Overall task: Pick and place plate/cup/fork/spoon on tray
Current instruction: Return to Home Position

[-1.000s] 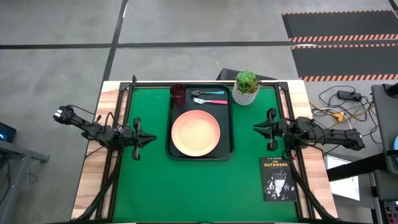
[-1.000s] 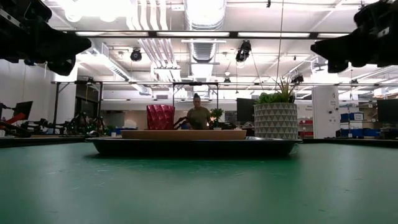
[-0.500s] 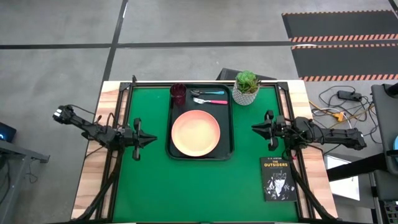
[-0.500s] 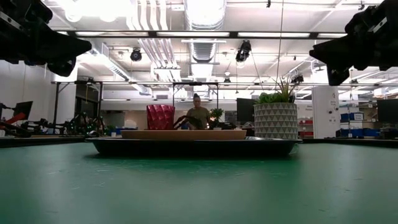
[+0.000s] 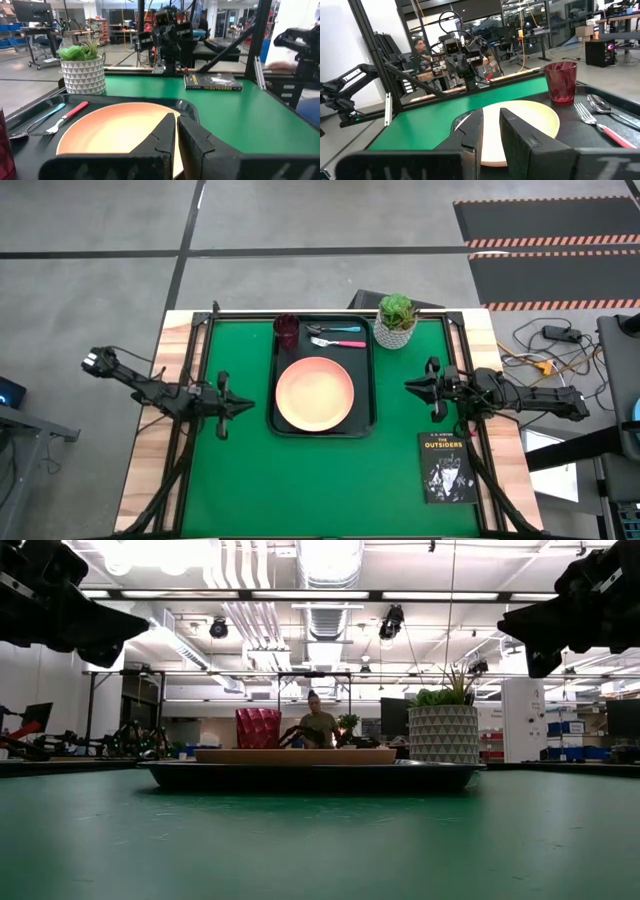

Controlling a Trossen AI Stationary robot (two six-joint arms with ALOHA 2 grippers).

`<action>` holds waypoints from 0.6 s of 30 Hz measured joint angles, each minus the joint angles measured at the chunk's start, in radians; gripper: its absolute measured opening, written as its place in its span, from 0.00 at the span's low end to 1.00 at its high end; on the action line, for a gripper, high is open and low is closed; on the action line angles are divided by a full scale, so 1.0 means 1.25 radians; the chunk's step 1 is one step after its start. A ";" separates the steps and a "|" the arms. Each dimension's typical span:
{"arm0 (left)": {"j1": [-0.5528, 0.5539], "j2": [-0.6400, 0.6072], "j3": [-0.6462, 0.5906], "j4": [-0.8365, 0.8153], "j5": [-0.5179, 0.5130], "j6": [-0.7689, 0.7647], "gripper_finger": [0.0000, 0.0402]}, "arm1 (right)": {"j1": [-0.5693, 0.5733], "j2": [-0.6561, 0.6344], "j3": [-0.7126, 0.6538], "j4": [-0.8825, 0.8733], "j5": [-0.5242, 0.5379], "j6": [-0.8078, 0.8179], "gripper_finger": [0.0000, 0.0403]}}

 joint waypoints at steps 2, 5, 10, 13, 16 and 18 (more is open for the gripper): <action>0.000 0.009 0.000 -0.001 0.000 0.000 0.00 | 0.000 0.000 0.000 0.000 0.000 0.000 0.13; 0.000 0.025 0.000 -0.001 0.000 0.000 0.00 | 0.000 0.000 0.000 0.000 0.000 0.000 0.13; 0.000 0.051 0.000 -0.001 0.000 0.000 0.00 | 0.000 0.000 0.000 0.000 0.000 0.000 0.13; 0.000 0.068 0.000 -0.001 0.000 0.000 0.00 | 0.000 0.000 0.000 0.000 0.000 0.000 0.13; 0.000 0.085 0.000 0.000 0.000 0.000 0.00 | 0.000 0.000 0.000 0.000 0.000 0.000 0.13; 0.000 0.096 0.000 -0.001 0.000 0.000 0.00 | 0.000 0.000 0.000 0.000 0.000 0.000 0.13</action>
